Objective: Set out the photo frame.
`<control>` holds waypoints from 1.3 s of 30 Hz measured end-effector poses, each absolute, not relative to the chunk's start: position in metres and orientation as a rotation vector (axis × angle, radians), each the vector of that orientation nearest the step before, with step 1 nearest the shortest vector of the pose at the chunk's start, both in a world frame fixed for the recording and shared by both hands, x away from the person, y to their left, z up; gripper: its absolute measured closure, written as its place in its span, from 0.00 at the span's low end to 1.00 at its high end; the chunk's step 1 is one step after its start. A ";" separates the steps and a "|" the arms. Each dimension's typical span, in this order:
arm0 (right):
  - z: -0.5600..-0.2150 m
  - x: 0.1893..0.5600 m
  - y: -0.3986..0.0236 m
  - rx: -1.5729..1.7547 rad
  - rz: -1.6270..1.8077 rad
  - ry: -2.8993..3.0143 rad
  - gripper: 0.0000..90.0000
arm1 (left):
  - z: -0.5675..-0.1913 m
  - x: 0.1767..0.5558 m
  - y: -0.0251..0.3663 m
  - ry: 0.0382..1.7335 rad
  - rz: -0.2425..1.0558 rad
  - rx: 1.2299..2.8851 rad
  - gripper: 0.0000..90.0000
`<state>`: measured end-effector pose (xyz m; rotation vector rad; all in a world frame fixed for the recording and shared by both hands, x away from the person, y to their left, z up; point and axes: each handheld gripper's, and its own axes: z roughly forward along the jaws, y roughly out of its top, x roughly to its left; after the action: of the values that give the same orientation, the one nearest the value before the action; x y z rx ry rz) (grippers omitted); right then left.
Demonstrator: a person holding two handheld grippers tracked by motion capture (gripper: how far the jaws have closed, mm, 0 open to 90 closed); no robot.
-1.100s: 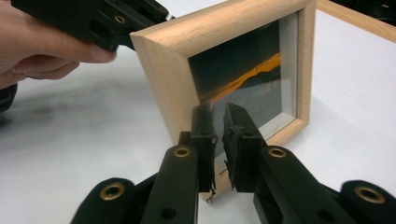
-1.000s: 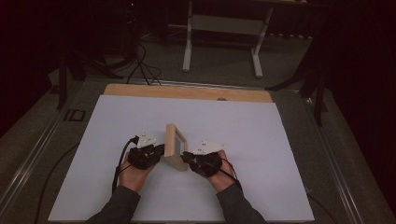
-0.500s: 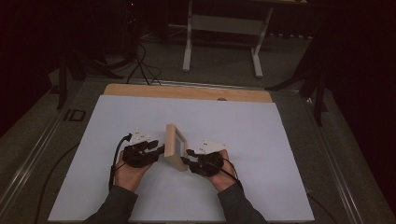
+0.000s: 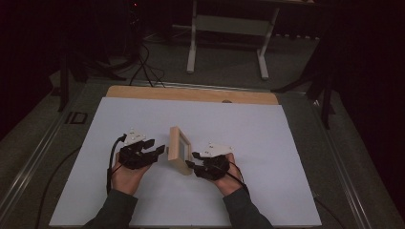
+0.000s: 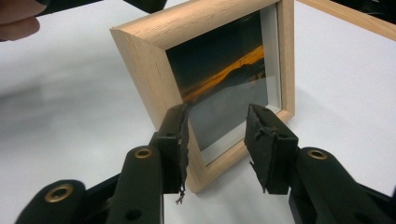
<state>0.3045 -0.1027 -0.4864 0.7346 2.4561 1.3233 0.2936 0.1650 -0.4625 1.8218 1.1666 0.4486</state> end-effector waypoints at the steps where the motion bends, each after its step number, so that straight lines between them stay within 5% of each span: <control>1: -0.486 0.305 -0.103 0.737 1.323 2.455 0.65 | -0.462 0.293 0.165 1.168 0.448 1.820 0.55; 39: -0.487 0.306 -0.106 0.767 1.323 2.440 0.65 | -0.442 0.282 0.155 1.097 0.432 1.798 0.45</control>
<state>0.3064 -0.1064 -0.4875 0.7669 2.4398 1.3232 0.2818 0.1553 -0.4424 1.7981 1.0975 0.4321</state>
